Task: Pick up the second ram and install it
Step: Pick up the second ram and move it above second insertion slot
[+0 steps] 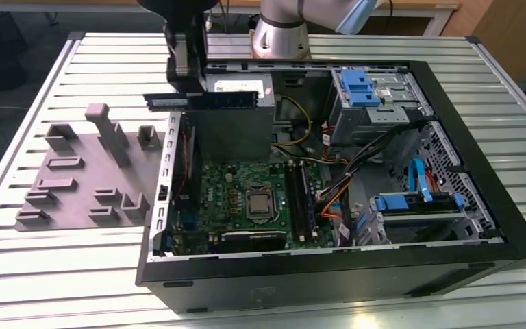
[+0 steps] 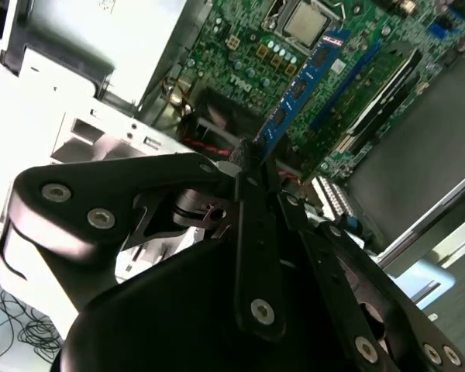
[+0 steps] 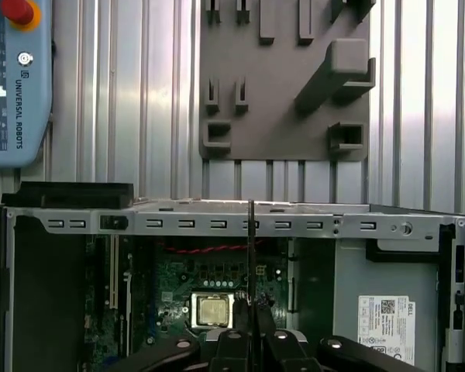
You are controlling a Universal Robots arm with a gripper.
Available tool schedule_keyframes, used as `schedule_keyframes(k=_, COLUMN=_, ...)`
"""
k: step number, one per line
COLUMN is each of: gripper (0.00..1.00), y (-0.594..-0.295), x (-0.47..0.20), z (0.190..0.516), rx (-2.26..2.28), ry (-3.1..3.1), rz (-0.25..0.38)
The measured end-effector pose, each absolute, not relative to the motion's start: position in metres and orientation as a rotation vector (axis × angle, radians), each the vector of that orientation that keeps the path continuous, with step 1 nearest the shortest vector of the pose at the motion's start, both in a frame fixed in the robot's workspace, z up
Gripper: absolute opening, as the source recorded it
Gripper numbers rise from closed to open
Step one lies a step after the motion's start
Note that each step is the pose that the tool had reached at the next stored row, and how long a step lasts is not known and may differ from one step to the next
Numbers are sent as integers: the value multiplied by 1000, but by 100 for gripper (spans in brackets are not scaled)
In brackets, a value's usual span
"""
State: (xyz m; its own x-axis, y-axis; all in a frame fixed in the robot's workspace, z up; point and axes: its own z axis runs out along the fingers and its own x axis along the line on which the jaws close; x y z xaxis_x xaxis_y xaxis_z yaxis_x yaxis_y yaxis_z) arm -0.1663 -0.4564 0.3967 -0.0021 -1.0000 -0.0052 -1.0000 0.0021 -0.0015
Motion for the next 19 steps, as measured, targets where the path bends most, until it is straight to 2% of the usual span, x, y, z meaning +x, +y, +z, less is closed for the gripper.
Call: schedule_keyframes(k=19, gripper=14, y=-456, x=-108, z=397, rx=-2216, ry=2221, rz=5)
